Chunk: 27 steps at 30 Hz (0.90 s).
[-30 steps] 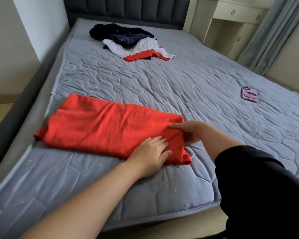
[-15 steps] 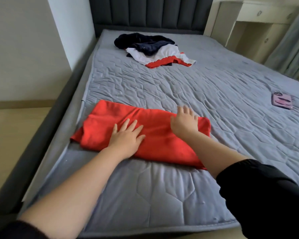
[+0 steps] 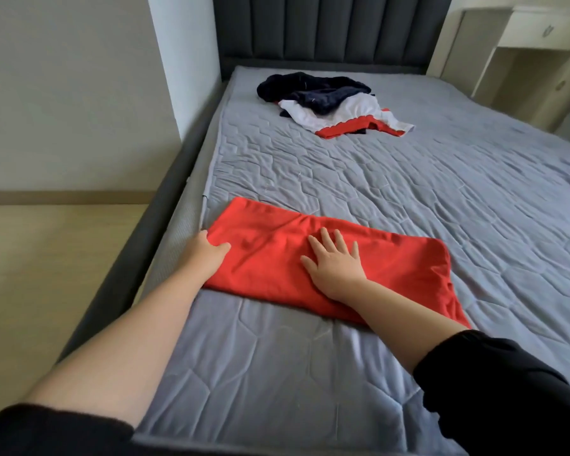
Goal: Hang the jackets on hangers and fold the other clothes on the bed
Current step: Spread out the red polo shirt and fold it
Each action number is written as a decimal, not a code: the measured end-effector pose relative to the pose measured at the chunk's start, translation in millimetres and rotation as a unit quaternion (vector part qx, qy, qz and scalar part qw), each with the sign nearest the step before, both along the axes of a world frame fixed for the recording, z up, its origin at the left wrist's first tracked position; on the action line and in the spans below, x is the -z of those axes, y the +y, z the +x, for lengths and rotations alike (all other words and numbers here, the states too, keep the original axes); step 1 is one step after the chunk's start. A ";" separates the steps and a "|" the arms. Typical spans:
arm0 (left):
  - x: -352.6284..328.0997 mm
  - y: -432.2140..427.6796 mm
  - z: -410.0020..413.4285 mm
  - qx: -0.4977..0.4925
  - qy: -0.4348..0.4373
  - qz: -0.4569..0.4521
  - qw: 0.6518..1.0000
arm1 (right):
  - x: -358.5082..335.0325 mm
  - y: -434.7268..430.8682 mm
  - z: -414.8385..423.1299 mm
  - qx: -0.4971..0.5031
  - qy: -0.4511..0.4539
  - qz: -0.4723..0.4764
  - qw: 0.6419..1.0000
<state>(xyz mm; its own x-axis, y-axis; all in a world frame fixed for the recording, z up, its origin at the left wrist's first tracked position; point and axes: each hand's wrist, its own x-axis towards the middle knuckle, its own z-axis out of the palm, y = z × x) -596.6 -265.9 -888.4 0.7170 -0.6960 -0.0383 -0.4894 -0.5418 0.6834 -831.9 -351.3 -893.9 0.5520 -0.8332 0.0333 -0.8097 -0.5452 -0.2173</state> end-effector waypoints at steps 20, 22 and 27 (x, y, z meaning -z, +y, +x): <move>-26.5 -82.2 32.0 -0.019 0.220 -0.064 0.973 | -22.6 -81.9 68.2 0.155 -0.107 -0.065 0.980; -24.1 -89.2 31.4 -0.009 0.204 -0.037 0.978 | -17.1 -84.5 75.0 0.152 -0.113 -0.070 0.979; -9.5 -87.6 45.9 -0.040 0.066 -0.056 0.995 | -1.1 -93.4 66.8 0.178 -0.128 -0.065 0.973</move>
